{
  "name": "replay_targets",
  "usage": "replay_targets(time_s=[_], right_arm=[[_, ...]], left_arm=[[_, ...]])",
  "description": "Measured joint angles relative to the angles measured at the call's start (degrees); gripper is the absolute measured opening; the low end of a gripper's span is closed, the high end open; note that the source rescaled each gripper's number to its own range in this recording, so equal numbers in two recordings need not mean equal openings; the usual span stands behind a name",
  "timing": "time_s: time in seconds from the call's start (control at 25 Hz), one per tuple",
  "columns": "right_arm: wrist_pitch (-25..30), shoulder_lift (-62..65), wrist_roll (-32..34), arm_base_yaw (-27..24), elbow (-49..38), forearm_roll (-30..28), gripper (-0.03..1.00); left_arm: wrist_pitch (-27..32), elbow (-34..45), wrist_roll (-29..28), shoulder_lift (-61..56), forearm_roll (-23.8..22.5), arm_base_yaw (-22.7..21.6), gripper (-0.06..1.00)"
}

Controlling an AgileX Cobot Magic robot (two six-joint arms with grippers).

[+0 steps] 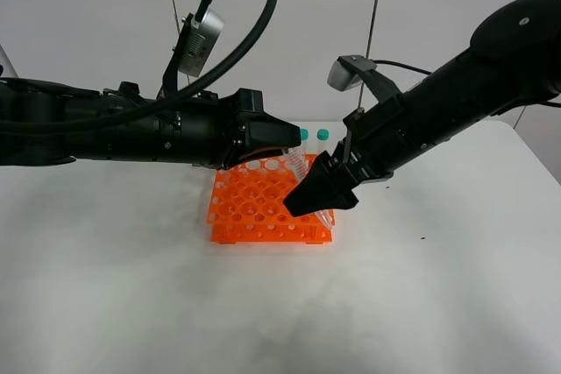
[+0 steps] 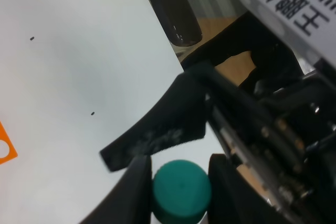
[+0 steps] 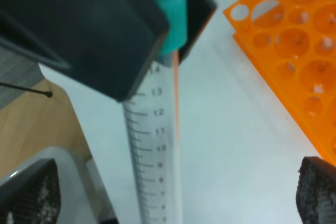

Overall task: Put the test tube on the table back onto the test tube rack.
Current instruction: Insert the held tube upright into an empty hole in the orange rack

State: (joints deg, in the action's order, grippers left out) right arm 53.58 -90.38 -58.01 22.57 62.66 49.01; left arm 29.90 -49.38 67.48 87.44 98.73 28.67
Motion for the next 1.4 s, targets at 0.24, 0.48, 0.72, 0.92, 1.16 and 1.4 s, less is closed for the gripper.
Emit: replay_targets(time_s=[0.24,0.48,0.72,0.92,1.16,1.4], right_arm=[[11.91,-0.02,16.81,0.0,9.73,-12.87,0.98],[15.66,-0.02,33.89,0.0,18.96,-27.49,0.98],[13.31,-1.25,45.38,0.0,19.98,-38.54,0.98],[11.01,-5.44,47.12,-0.27,19.95,-42.46,0.98],[7.99,-8.38,47.74,-6.72,19.95,-41.19,0.98],[10.92,-8.38,47.74,-16.61,19.95,-42.42,0.96]], left_arm=[[0.0,0.0,0.0,0.0,0.0,0.0,0.01],[0.0,0.0,0.0,0.0,0.0,0.0,0.01],[0.0,0.0,0.0,0.0,0.0,0.0,0.01],[0.0,0.0,0.0,0.0,0.0,0.0,0.01],[0.0,0.0,0.0,0.0,-0.06,0.0,0.01],[0.0,0.0,0.0,0.0,-0.06,0.0,0.01]])
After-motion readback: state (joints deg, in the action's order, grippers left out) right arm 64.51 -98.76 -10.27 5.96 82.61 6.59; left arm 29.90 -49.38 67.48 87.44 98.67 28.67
